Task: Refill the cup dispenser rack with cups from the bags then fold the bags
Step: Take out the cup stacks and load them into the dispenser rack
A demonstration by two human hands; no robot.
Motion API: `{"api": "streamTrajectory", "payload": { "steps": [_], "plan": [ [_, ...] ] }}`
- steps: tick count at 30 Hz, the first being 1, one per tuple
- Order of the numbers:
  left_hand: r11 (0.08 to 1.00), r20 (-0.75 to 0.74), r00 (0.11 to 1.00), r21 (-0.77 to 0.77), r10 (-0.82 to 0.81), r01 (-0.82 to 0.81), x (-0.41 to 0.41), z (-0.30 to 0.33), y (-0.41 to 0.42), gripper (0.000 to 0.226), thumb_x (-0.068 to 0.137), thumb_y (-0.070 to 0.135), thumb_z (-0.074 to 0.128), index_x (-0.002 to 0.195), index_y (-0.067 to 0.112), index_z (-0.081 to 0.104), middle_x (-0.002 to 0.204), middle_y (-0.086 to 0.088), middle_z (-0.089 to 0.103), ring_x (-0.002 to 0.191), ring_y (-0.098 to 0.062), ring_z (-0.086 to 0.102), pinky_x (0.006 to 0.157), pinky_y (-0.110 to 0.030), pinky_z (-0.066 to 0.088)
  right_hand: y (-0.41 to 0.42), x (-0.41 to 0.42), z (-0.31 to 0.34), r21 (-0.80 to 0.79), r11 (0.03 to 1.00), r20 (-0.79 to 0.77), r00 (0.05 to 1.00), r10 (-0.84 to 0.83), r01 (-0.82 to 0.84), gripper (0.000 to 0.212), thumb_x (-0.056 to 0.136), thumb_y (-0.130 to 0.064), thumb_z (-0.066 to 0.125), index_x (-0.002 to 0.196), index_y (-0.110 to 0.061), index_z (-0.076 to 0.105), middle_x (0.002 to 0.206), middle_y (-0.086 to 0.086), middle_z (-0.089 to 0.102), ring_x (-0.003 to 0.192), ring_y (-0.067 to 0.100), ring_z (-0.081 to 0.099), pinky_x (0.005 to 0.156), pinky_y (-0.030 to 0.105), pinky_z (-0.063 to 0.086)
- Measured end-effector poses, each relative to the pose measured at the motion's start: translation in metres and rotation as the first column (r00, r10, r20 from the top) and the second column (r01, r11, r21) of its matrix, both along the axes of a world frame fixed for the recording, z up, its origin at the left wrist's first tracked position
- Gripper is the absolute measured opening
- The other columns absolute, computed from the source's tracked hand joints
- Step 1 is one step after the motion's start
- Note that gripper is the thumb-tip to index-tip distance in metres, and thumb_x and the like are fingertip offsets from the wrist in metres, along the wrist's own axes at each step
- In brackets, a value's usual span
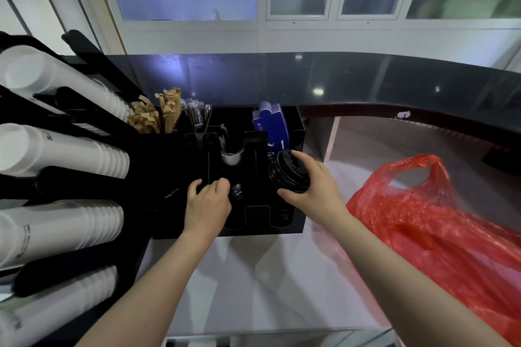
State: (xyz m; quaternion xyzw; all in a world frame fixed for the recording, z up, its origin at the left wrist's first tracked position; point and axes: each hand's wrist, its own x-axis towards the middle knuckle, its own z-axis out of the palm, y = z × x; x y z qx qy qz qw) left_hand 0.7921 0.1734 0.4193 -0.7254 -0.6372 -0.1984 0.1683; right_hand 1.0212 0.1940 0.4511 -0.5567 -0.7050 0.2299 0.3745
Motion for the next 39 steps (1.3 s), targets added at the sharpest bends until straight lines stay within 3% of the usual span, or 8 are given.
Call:
{"api": "streamTrajectory", "payload": {
  "steps": [11, 18, 22, 26, 29, 33, 36, 39],
  "plan": [
    [0.995, 0.268, 0.958, 0.047, -0.099, 0.09, -0.006, -0.006, -0.004, 0.031, 0.068, -0.004, 0.076, 0.093, 0.0, 0.058, 0.079, -0.011, 0.061, 0.067, -0.031, 0.062, 0.072, -0.045, 0.054, 0.001, 0.004, -0.001, -0.001, 1.0, -0.036, 0.999, -0.022, 0.022, 0.082, 0.068, -0.034, 0.082, 0.139, -0.038, 0.04, 0.124, -0.002, 0.05, 0.116, 0.007, 0.045, 0.094, 0.015, 0.032],
    [0.995, 0.509, 0.859, 0.1, -0.054, 0.003, -0.013, 0.005, -0.009, 0.039, 0.078, 0.003, 0.068, 0.114, 0.006, 0.054, 0.097, -0.006, 0.058, 0.085, -0.015, 0.056, 0.065, -0.018, 0.037, -0.002, -0.004, 0.001, -0.006, 1.0, -0.11, 0.994, 0.019, -0.019, 0.081, 0.068, -0.032, 0.082, 0.138, -0.039, 0.041, 0.124, -0.006, 0.052, 0.118, 0.009, 0.048, 0.099, 0.02, 0.038],
    [0.98, 0.38, 0.91, 0.168, -0.167, 0.109, -0.01, 0.007, -0.023, 0.044, 0.072, -0.002, 0.072, 0.114, 0.005, 0.06, 0.093, -0.006, 0.059, 0.08, -0.021, 0.061, 0.066, -0.026, 0.048, -0.006, -0.01, 0.006, -0.052, 0.992, -0.284, 0.954, 0.094, -0.113, 0.075, 0.069, -0.029, 0.083, 0.134, -0.039, 0.045, 0.12, -0.012, 0.061, 0.112, 0.006, 0.058, 0.101, 0.035, 0.047],
    [0.977, 0.364, 0.919, 0.198, -0.15, 0.081, -0.018, 0.001, -0.037, 0.047, 0.071, -0.006, 0.072, 0.116, 0.002, 0.064, 0.094, -0.007, 0.059, 0.076, -0.019, 0.06, 0.066, -0.026, 0.048, -0.007, -0.017, 0.006, -0.051, 0.987, -0.326, 0.936, 0.13, -0.155, 0.07, 0.07, -0.026, 0.083, 0.129, -0.04, 0.048, 0.112, -0.019, 0.062, 0.105, -0.002, 0.059, 0.097, 0.026, 0.048],
    [0.969, 0.413, 0.903, 0.246, -0.117, 0.013, -0.034, -0.007, -0.054, 0.046, 0.074, -0.006, 0.071, 0.118, 0.003, 0.064, 0.095, -0.004, 0.056, 0.079, -0.011, 0.054, 0.069, -0.019, 0.044, -0.006, -0.028, 0.008, -0.026, 0.983, -0.272, 0.947, 0.168, -0.182, 0.072, 0.069, -0.03, 0.083, 0.129, -0.043, 0.046, 0.112, -0.025, 0.059, 0.106, -0.006, 0.057, 0.094, 0.019, 0.045],
    [0.954, 0.376, 0.917, 0.3, -0.13, 0.012, -0.048, -0.01, -0.077, 0.035, 0.083, 0.01, 0.052, 0.113, 0.0, 0.067, 0.092, -0.008, 0.058, 0.081, -0.009, 0.051, 0.079, -0.015, 0.044, -0.001, -0.054, 0.008, -0.015, 0.973, -0.107, 0.968, 0.227, -0.23, 0.081, 0.067, -0.038, 0.082, 0.137, -0.04, 0.04, 0.127, -0.009, 0.054, 0.118, 0.008, 0.051, 0.101, 0.026, 0.041],
    [0.962, 0.352, 0.924, 0.268, -0.151, 0.055, -0.054, -0.013, -0.092, 0.036, 0.085, 0.012, 0.049, 0.114, 0.0, 0.067, 0.092, -0.007, 0.058, 0.08, -0.01, 0.053, 0.077, -0.019, 0.046, 0.003, -0.073, 0.005, -0.021, 0.97, 0.129, 0.962, 0.242, -0.241, 0.085, 0.067, -0.042, 0.081, 0.139, -0.045, 0.034, 0.135, -0.001, 0.045, 0.119, 0.014, 0.049, 0.095, 0.021, 0.04],
    [0.962, 0.283, 0.943, 0.254, -0.175, 0.103, -0.059, -0.018, -0.106, 0.034, 0.084, 0.01, 0.049, 0.11, 0.002, 0.069, 0.09, -0.007, 0.06, 0.077, -0.013, 0.055, 0.076, -0.019, 0.047, 0.004, -0.084, 0.002, -0.013, 0.973, 0.381, 0.899, 0.217, -0.229, 0.089, 0.069, -0.044, 0.079, 0.142, -0.043, 0.029, 0.144, 0.009, 0.037, 0.125, 0.029, 0.046, 0.1, 0.037, 0.044]
  ]
}}
